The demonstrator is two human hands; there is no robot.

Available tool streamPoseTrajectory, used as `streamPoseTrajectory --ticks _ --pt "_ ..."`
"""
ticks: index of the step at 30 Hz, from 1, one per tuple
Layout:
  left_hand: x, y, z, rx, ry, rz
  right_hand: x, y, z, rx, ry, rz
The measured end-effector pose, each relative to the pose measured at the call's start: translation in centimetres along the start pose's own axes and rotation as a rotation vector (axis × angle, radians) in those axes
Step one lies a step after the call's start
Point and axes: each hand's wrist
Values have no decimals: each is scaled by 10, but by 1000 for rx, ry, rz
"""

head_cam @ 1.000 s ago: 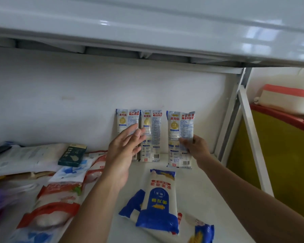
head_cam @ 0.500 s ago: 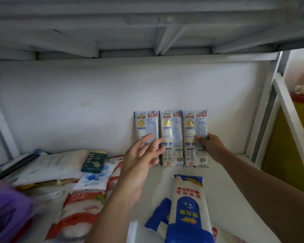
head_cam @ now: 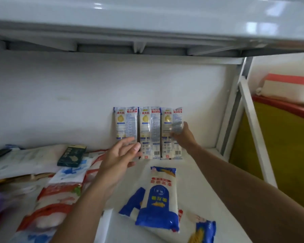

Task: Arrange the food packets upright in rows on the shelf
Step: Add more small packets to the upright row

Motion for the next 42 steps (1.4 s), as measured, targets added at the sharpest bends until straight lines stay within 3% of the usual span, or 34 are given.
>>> streamPoseTrajectory --ticks 3,7,11,15,22,30,33,39,42 --pt "4 10 7 -28 -100 -15 -7 36 23 -141 142 129" --pt "9 27 18 -89 -201 4 -6 90 15 -106 351 268" --pt "19 48 21 -100 -347 32 0 139 -11 -503 809 501" --pt "21 54 18 5 -344 -101 4 159 -22 -657 836 655" --pt "16 45 17 -17 -354 -97 2 158 -21 -612 677 652" --pt "1 26 16 -62 -283 -140 4 150 -7 -446 343 345" --pt "-3 26 17 -96 -255 -143 0 142 13 -247 131 258" --pt "-2 29 15 -81 -250 58 -5 135 23 -78 -228 179" --pt "12 30 16 -37 -228 40 -6 138 24 -54 -284 205"
Point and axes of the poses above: each hand's wrist, its own y-axis away from the middle knuckle, its own x-axis out of the palm, z = x × y, and after that the axes turned 14 degrees about -x, right-handed
